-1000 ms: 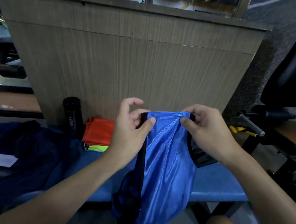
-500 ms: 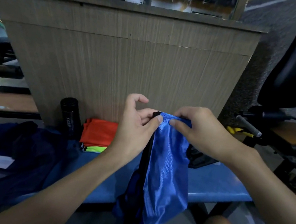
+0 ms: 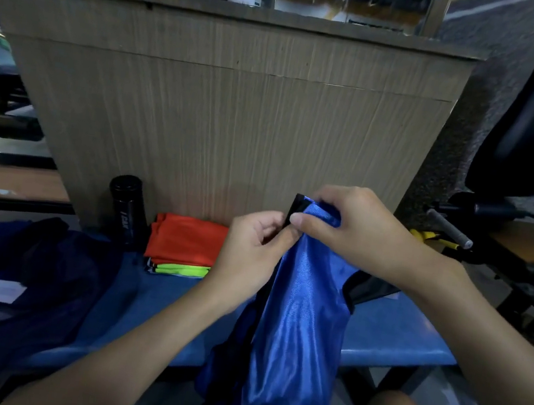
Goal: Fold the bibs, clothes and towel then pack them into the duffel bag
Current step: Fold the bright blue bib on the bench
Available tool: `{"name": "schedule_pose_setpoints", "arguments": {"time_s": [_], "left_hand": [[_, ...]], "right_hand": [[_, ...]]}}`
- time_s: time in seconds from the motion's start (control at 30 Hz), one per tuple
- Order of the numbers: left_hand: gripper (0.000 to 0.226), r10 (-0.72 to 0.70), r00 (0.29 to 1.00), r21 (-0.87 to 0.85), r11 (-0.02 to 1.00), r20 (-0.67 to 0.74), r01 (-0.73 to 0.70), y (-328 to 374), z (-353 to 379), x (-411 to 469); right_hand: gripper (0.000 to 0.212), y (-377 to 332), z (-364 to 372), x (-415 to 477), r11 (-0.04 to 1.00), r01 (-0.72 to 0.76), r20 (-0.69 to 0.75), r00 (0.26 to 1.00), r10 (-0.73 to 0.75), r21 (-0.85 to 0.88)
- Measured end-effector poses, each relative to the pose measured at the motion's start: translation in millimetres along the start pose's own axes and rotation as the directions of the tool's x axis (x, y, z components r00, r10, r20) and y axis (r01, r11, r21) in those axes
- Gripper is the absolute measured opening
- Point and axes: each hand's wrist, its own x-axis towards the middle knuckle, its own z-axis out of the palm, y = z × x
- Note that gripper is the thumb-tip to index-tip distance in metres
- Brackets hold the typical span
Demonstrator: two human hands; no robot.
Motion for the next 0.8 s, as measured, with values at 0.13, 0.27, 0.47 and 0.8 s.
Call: {"name": "schedule_pose_setpoints", "arguments": {"time_s": [0.13,0.27,0.47,0.8], "left_hand": [[0.035,-0.029,0.999,0.009,1.0,-0.024,0.029,-9.2,2.0,-10.0],[0.03,-0.082,0.994,0.018,0.996,-0.066,0.084,-28.8,0.3,-25.5],[0.04,-0.116,0.992,0.053,0.991,-0.059,0.119,-63.6,-19.6,-43.4],[0.035,-0.053,0.992,0.294,0.952,-0.113,0.085,-73.5,-68.4,-36.3]], "right_hand": [[0.023,6.7,6.1,1.6,0.999,-0.018,-0.062,0.998,0.019,0.031],[0.024,10.3,10.9,0.5,1.0,-0.019,-0.135,0.991,0.022,0.021],[0.03,14.6,10.0,-0.3,0.997,-0.074,-0.244,0.967,0.07,-0.008],[0.034,38.3,14.3,-5.4,0.971,-0.215,-0.441,0.865,0.238,0.102]]}}
